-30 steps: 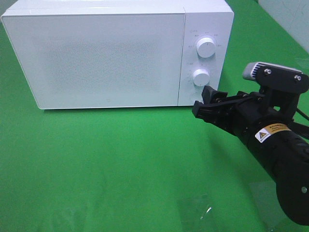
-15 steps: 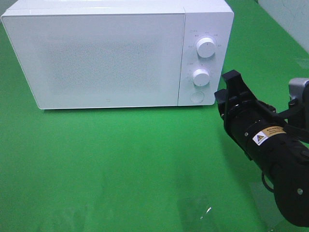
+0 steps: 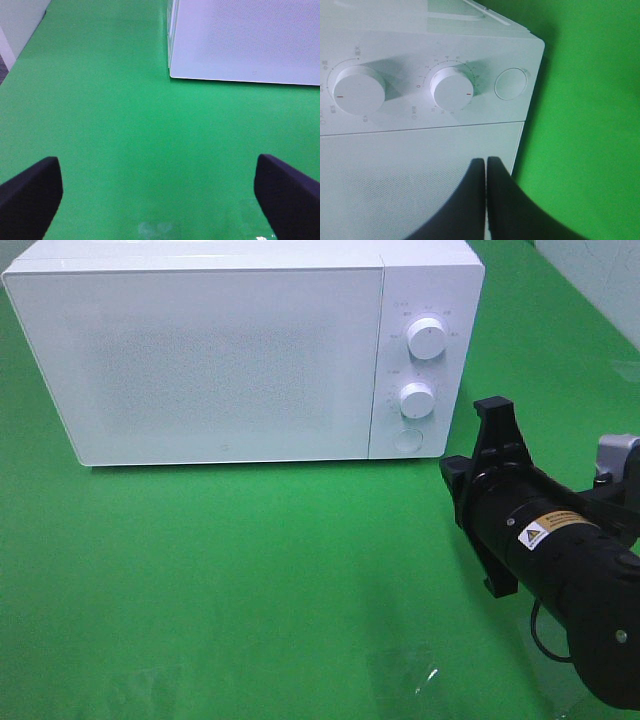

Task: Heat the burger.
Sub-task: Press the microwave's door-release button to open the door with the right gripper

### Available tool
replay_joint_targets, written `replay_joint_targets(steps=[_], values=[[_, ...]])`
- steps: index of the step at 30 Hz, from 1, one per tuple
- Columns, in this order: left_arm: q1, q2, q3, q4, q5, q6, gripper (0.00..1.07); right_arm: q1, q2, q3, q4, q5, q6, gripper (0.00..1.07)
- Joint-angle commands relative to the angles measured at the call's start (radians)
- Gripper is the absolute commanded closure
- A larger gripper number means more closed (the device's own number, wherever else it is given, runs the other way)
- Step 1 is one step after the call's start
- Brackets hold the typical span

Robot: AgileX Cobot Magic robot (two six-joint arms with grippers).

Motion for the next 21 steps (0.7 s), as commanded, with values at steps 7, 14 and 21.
replay_joint_targets(steps=[7,14,21], values=[[0.004,-0.016,0.001,-0.006,-0.014,0.0,0.08,-0.004,0.003,-0.018,0.0,0.068,0.051,1.07],[0.004,-0.016,0.001,-0.007,-0.014,0.0,0.08,-0.042,0.033,-0.066,-0.033,0.085,0.044,1.07],[0.004,-0.016,0.001,-0.006,-0.014,0.0,0.08,-0.114,0.103,-0.145,-0.114,0.109,0.085,1.07]])
